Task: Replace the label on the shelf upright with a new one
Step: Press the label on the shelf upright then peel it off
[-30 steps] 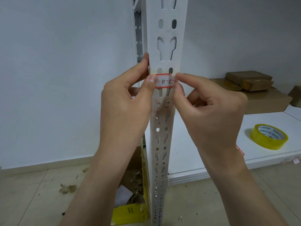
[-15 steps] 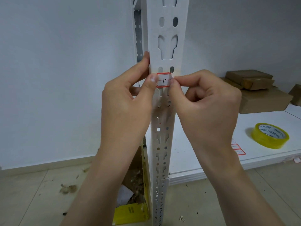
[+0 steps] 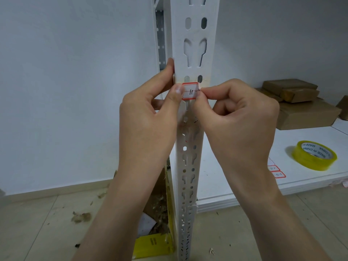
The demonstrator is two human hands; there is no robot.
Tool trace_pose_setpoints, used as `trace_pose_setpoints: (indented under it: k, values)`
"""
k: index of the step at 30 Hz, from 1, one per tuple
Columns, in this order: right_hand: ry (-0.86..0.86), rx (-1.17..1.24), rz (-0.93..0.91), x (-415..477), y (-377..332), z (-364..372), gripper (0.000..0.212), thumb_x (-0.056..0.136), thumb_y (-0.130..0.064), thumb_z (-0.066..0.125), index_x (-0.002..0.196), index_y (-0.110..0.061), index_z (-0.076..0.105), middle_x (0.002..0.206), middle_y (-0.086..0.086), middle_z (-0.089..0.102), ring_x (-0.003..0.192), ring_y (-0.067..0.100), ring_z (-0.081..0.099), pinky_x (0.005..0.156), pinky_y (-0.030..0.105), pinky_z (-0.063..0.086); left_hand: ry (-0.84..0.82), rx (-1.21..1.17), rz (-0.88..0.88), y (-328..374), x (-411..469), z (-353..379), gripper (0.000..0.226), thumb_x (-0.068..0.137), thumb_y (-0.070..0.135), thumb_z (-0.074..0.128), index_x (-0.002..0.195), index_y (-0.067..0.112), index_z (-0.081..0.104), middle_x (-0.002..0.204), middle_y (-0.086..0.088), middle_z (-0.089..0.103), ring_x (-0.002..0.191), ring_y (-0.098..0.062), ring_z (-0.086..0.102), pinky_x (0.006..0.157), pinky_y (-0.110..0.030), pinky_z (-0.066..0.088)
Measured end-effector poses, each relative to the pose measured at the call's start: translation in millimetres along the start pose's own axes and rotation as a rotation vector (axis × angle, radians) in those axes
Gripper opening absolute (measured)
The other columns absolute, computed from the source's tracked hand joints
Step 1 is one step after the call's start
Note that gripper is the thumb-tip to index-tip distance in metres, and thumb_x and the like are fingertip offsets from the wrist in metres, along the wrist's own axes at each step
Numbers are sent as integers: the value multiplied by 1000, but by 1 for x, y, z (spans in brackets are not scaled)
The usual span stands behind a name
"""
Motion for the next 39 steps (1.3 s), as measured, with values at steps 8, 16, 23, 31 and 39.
trace_pose_setpoints:
  k: [8,16,23,31,39]
  values:
    - [-8,19,4,0,-2,0,12,90,-21,78,82,-13,75,51,-10,52,50,17,52,53,10,40,-4,6,11,0,0,0,42,102,17,62,143,29,61,127,22,72,97,-19,73,80,-28,66]
    - [-2,29,12,-1,-3,1,12,87,-18,78,78,-14,73,47,-10,48,46,16,45,54,11,37,4,7,14,-1,0,0,43,102,19,63,143,30,61,127,22,72,96,-11,73,80,-24,65]
    - [-16,45,1,-2,-4,1,12,88,-18,78,77,-15,73,47,-14,46,47,15,47,55,9,35,8,11,6,-1,1,0,42,101,18,64,141,32,61,116,29,72,86,-11,74,79,-27,66]
    - [-25,24,-46,1,1,-5,10,91,-19,77,82,-14,76,47,-5,51,41,15,44,51,18,38,4,9,-10,-1,1,-1,43,101,18,64,141,32,61,124,22,74,94,-18,74,80,-32,66]
    - [61,54,-121,7,12,-24,8,94,-11,73,91,-9,79,49,-7,47,44,2,42,55,12,32,-7,-4,-9,0,0,-1,42,103,19,62,143,31,61,128,21,72,92,-13,73,74,-17,62]
Point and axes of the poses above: each hand's wrist, its own x-axis towards the middle knuckle, its own z-axis out of the palm, y = z × x, the point moved 3 cm from there along x, towards the middle knuckle
